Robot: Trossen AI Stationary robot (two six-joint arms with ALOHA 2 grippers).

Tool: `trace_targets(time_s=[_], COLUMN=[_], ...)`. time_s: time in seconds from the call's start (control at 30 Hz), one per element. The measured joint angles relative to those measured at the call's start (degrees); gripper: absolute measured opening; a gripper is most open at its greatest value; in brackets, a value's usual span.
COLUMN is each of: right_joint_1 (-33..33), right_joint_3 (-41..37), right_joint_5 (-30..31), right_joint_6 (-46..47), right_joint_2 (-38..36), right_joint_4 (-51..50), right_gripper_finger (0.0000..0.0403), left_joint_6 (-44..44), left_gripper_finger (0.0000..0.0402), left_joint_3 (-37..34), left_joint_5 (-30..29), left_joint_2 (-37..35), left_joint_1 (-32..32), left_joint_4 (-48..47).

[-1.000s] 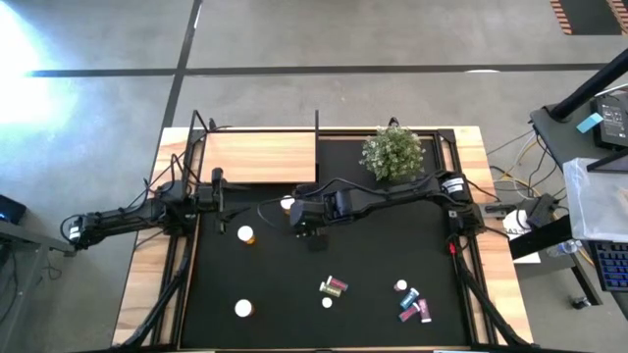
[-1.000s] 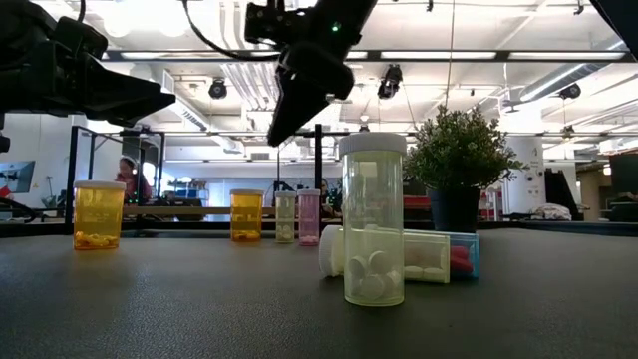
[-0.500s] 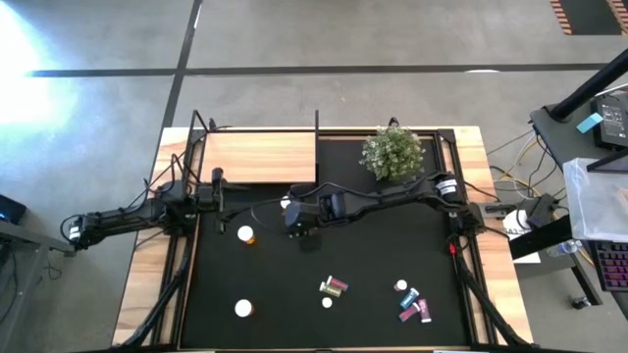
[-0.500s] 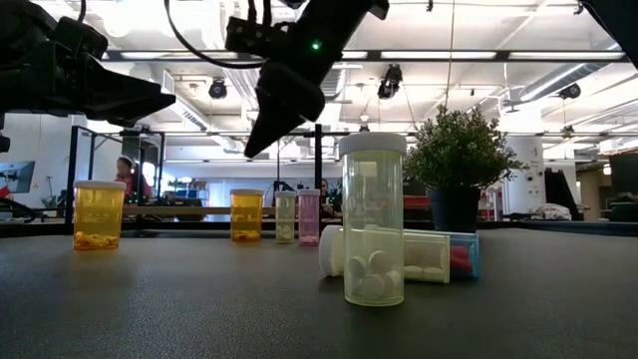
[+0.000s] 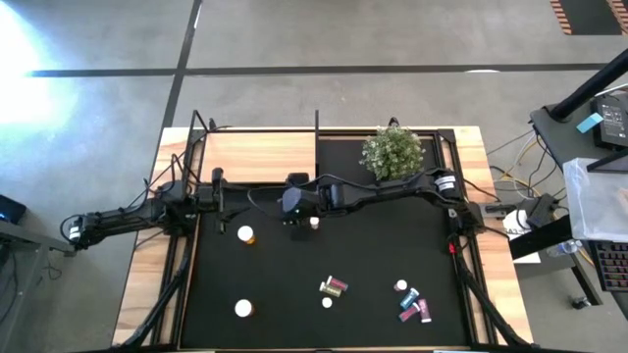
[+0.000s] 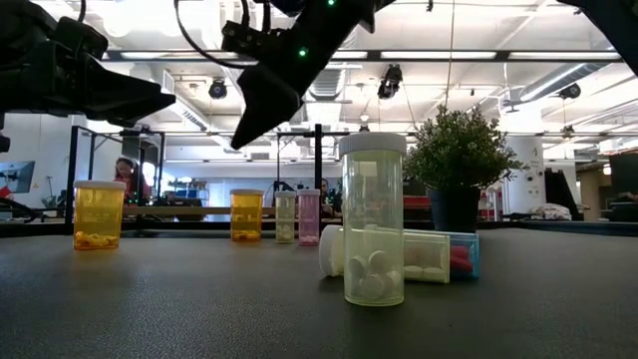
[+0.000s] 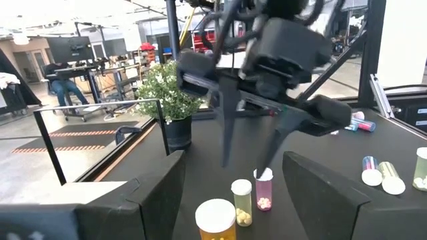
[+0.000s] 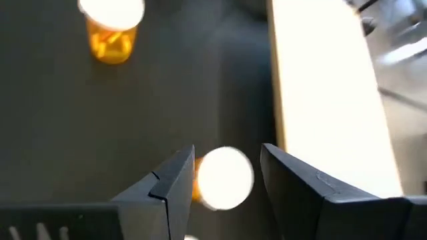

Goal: Pick and place medicine bottles onto shelf by color
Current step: Put the top orange medicine bottle on the shelf

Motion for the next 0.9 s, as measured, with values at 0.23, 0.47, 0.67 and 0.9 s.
trace_targets(time_s=[0.23, 0.47, 0.67, 0.9], right_joint_1=[-3.2, -7.5, -10.0, -9.3], right_joint_3=[0.0, 0.0, 1.4, 1.5], right_joint_5=[0.0, -0.1, -2.8, -6.4], right_joint_6=[-5.5, -1.6, -1.0, 1.9], right_joint_2=[0.0, 0.0, 0.0, 0.0], right_joint_4=[4.3, 4.5, 4.1, 2.8], right_gripper_finger=[0.0164, 0.0164, 0.0164, 0.0164], left_joint_6=[0.0, 0.0, 0.0, 0.0], left_gripper_finger=[0.0235, 0.0235, 0.0235, 0.0235], left_joint_3=[0.0, 0.0, 0.0, 0.0], left_joint_5=[0.0, 0.0, 0.0, 0.0], left_joint_2=[0.0, 0.0, 0.0, 0.0], left_joint_1=[0.0, 0.0, 0.0, 0.0], left_joint_4=[0.0, 0.0, 0.0, 0.0])
